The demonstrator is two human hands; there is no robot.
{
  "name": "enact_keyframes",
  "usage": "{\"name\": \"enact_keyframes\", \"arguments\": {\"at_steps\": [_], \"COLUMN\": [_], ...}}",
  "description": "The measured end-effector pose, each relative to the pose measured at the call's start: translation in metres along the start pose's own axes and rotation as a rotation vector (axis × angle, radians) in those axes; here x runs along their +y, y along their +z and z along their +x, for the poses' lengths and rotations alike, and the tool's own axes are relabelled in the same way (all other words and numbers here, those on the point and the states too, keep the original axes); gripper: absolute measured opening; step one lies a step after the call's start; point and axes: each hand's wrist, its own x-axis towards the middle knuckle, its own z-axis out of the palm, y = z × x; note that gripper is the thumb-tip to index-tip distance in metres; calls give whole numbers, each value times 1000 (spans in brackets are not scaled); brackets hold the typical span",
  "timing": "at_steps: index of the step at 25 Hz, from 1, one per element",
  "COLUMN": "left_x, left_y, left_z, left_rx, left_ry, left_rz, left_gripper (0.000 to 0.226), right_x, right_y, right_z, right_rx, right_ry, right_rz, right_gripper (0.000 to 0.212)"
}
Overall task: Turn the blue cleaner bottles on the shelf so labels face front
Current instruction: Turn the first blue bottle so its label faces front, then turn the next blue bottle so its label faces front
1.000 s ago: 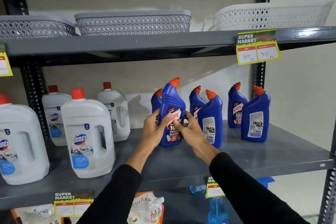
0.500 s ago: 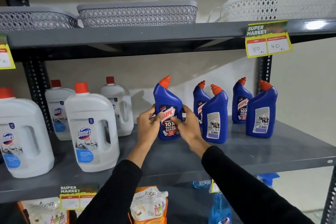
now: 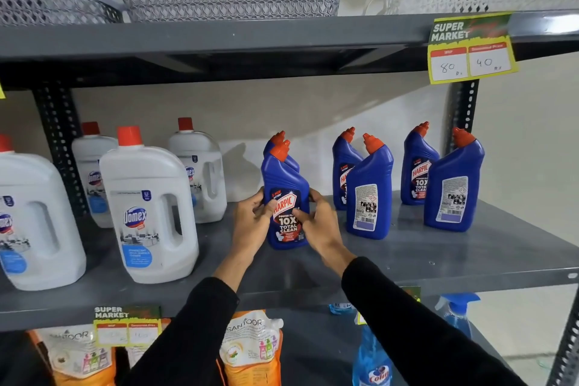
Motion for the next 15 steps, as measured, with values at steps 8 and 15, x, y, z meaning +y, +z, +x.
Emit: {"name": "enact_keyframes", "arguments": {"at_steps": [8,15], "left_x": [9,55], "left_y": [14,110], "left_z": [-16,-24], "left_rx": [171,-102], "left_ry": [135,496], "left_rz": [209,331], "left_gripper": [76,68], "right_x": [-3,-4], "right_y": [-28,-109], "right_z": [-10,-7], "right_rx": [40,478], "right_ry": [-131,-349], "right_rz": [-143,-181], "right_gripper": [61,54]}}
